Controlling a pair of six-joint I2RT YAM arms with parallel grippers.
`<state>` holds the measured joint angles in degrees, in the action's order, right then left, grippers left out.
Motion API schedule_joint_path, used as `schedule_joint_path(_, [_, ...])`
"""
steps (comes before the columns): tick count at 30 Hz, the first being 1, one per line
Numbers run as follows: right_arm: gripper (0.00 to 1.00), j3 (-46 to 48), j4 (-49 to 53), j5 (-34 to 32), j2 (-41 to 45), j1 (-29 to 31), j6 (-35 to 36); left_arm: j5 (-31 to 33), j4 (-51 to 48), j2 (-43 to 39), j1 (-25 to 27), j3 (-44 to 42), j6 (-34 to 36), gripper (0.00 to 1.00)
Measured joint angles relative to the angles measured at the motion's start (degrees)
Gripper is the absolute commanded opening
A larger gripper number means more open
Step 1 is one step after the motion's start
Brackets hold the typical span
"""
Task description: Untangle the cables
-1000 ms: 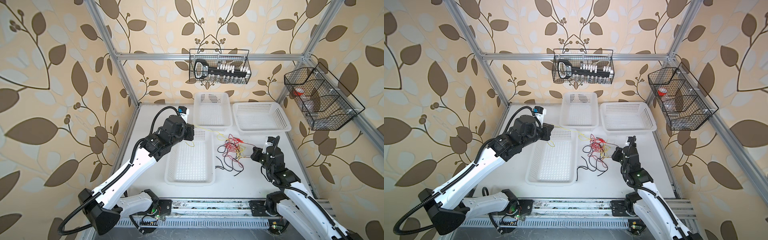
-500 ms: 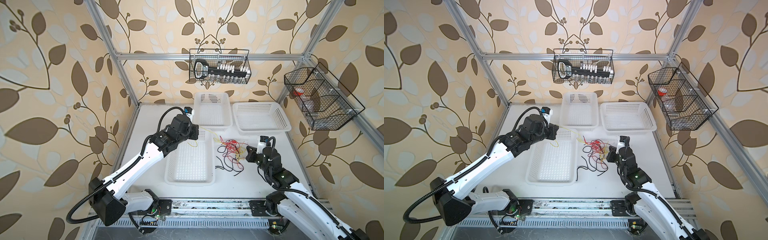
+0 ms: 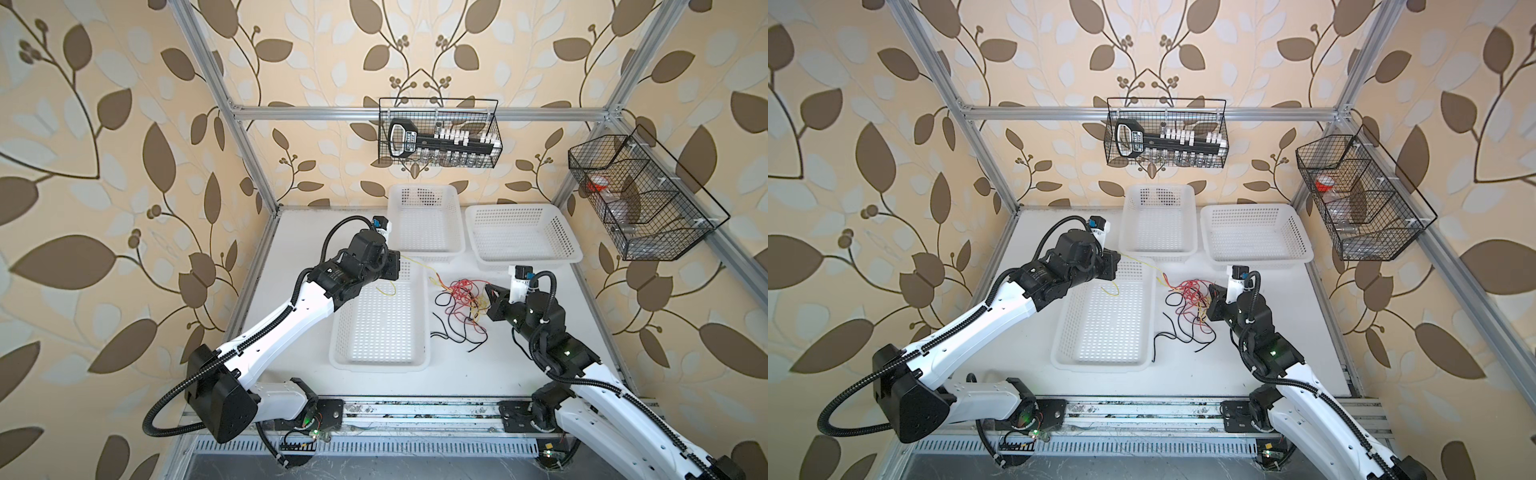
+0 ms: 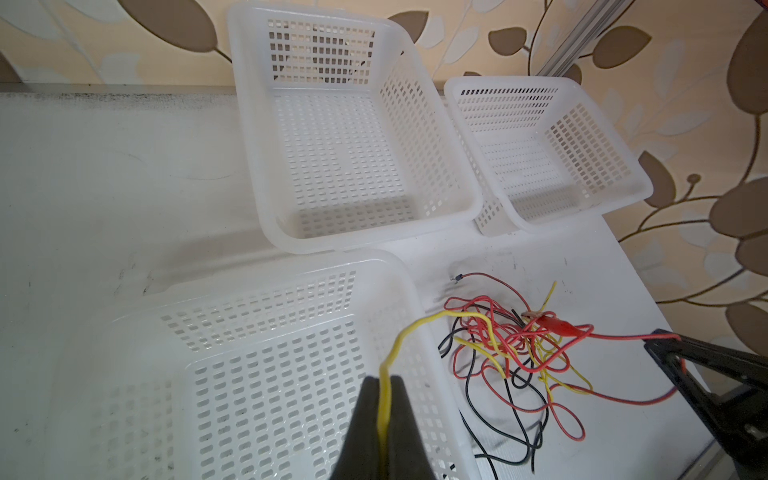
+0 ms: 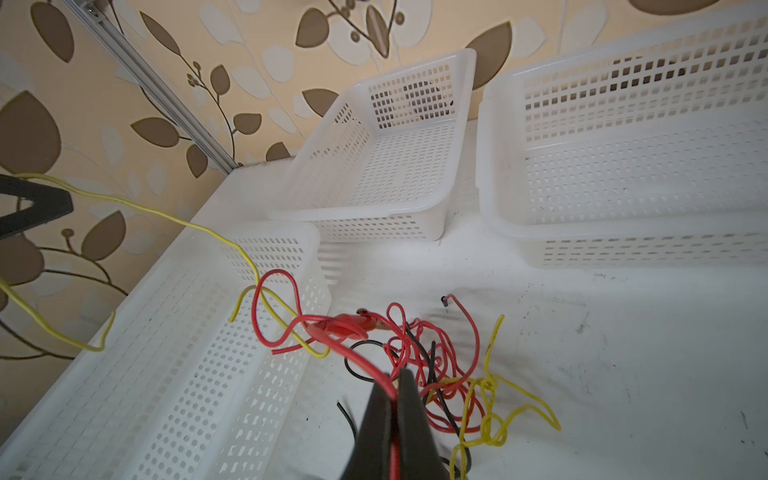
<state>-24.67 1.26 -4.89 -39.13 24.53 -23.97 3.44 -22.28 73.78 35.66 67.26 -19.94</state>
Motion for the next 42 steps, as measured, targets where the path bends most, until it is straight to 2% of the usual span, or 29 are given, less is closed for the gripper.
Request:
schedule_joint_path(9, [0.00, 0.00, -2.82, 3.63, -0.31, 0.11, -0.02, 0.04, -0.07, -0.04, 0.00, -0.20, -0.26, 0.00])
schedule_joint_path(17, [0.00, -0.35, 0.48, -0.70, -0.33, 0.22, -0.52, -1.20, 0.50, -0.07, 0.00, -0.20, 0.04, 0.00])
schedule_joint_path(26, [0.00, -1.75, -0.61, 1.46, -2.43, 1.09, -1.11, -4.11, 2.03, 2.75, 1.16, 0.39, 1.09, 0.00])
schedule_joint_path(32, [0.00, -6.14, 1.90, -5.33, -6.69, 1.18, -3.26, -4.63, 0.87, 4.74, 2.71, 1.22, 2.19, 0.00])
schedule_joint_path(37, [0.00, -5.64, 4.81, -8.44, -10.95, 1.18, -4.07, -4.55, 0.72, 4.31, 2.97, 2.93, 3.19, 0.00])
schedule_joint_path(39, [0.03, -4.33, 5.16, -8.48, -11.34, 1.18, -4.09, -4.55, 0.72, 3.87, 2.97, 3.41, 3.50, 0.00])
schedule_joint_path(42, [0.15, -2.56, 5.38, -7.78, -11.41, 1.09, -3.82, -4.63, 0.76, 3.34, 2.97, 3.93, 4.35, 0.00])
